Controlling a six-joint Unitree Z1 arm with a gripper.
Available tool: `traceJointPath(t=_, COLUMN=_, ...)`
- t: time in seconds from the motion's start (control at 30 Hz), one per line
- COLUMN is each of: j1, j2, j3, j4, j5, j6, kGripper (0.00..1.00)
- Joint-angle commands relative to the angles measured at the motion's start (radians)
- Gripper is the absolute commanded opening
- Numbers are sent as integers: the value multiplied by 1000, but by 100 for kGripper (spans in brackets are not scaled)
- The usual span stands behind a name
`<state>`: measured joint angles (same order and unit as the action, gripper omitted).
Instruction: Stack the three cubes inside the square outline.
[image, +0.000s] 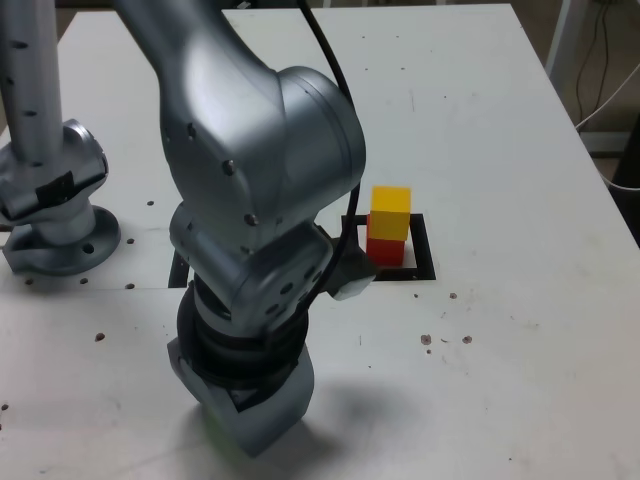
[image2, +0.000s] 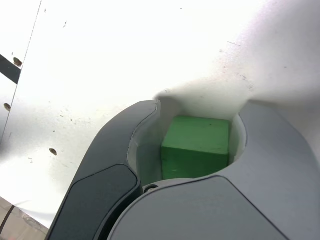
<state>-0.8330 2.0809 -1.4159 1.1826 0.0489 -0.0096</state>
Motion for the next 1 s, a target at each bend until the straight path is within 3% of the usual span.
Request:
traceJointPath(t=0.0, j1=-1, j2=-3, j3=-3, j4=11, j5=-1, j6=0, kGripper=31)
traceJointPath(t=0.37, j1=17, j2=-41, j3=-123, j4=160, j5=10, j6=-12, kGripper=31)
traceJointPath(t=0.63, j1=104, j2=-72, j3=-230, j4=276, j5=17, j6=-15, kGripper=31)
traceJointPath(t=0.97, j1=227, j2=-95, j3=-304, j4=351, j5=42, j6=1, kGripper=31)
